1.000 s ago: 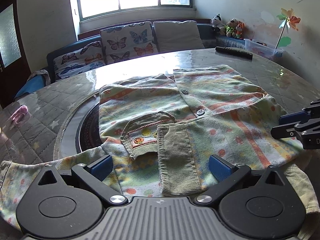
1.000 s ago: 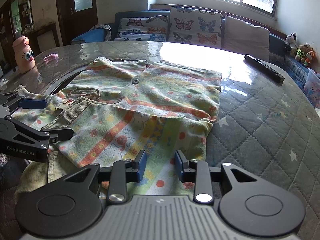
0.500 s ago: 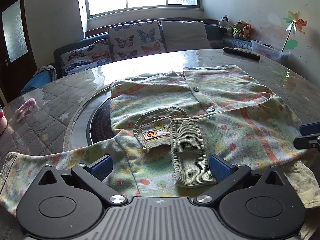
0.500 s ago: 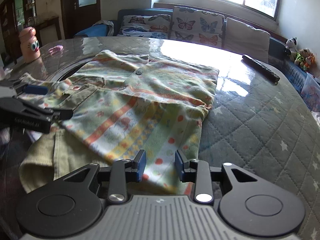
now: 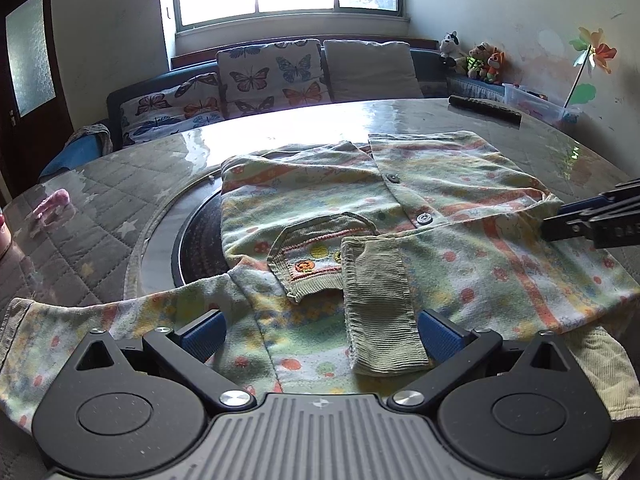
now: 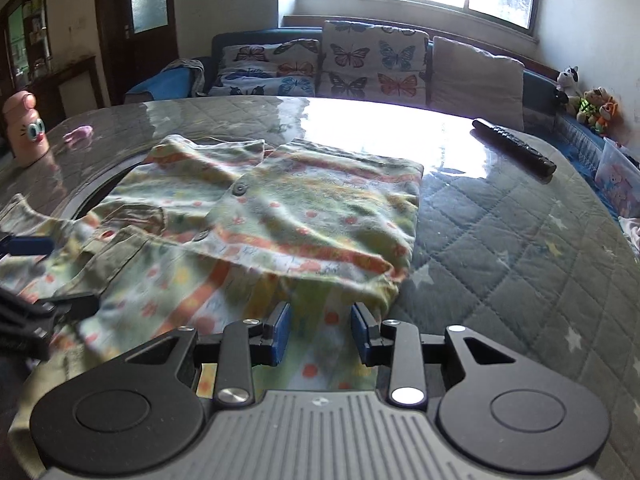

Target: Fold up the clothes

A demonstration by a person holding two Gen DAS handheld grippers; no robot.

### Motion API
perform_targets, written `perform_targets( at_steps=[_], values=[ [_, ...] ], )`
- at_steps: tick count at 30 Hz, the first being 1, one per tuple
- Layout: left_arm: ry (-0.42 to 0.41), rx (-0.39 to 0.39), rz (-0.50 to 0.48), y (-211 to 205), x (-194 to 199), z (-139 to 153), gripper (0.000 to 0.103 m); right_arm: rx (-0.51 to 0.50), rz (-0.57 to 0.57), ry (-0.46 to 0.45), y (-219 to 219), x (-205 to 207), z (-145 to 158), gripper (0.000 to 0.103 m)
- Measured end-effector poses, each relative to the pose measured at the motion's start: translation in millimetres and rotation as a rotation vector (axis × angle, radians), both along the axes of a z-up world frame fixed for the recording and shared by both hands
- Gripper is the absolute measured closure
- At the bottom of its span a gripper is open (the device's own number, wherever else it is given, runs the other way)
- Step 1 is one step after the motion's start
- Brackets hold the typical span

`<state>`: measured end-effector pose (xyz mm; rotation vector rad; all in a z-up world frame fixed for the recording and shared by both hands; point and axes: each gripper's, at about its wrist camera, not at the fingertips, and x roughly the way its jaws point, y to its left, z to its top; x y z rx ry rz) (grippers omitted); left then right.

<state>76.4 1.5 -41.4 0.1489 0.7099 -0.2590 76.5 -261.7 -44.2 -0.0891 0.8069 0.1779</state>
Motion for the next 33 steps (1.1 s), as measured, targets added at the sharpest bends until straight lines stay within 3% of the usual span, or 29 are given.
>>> perform_targets(
  at_steps=[21, 33],
  values=[
    [-0.026, -0.037, 0.022, 25, -4, 12, 0.000, -0.040, 0.166, -0.006, 79, -3, 7, 0.069],
    [-0.068, -0.034, 0.322, 127, -15, 21, 0.000, -0.055, 0.245, -0.010, 118, -3, 5, 0.069]
  ],
)
